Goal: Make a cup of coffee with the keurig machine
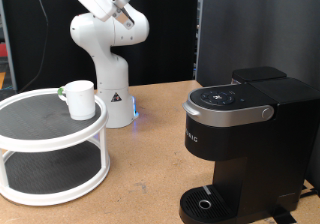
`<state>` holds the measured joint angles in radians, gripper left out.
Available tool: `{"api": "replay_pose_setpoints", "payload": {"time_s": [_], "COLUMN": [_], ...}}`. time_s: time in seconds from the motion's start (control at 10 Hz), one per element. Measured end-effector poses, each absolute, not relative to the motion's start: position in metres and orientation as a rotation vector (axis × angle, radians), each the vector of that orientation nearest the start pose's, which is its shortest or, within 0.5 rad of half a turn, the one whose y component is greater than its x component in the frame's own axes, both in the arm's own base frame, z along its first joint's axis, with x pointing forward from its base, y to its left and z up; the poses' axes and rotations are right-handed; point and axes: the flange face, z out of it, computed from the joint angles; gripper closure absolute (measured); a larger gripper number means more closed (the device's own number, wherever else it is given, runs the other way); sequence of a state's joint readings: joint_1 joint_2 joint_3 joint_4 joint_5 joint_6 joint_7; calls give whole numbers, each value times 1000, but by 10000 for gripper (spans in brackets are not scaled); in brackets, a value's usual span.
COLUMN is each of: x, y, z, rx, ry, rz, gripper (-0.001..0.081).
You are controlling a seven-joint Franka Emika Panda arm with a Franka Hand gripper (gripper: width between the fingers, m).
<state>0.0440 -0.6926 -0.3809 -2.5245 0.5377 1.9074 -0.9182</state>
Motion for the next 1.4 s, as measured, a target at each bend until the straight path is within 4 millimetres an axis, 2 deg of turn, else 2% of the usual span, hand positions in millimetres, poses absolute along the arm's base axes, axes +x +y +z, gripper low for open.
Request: {"api": "replay_pose_setpoints", "payload": {"time_s": [0.3,0.7,0.8,0.9,1.1,1.4], "x": [329,280,272,274,278,271], "y": [-115,-153,-158,-158,-163,-176], "z": [508,516,519,518,513,508], "rx": [-2378,-2257,-2235,-2244,-2272,-2330], "ry": [-557,-688,-710,-698,-580,-330], "rz": [-563,-509,-509,-511,-580,-591], "gripper": [799,799,799,799,799,799]}}
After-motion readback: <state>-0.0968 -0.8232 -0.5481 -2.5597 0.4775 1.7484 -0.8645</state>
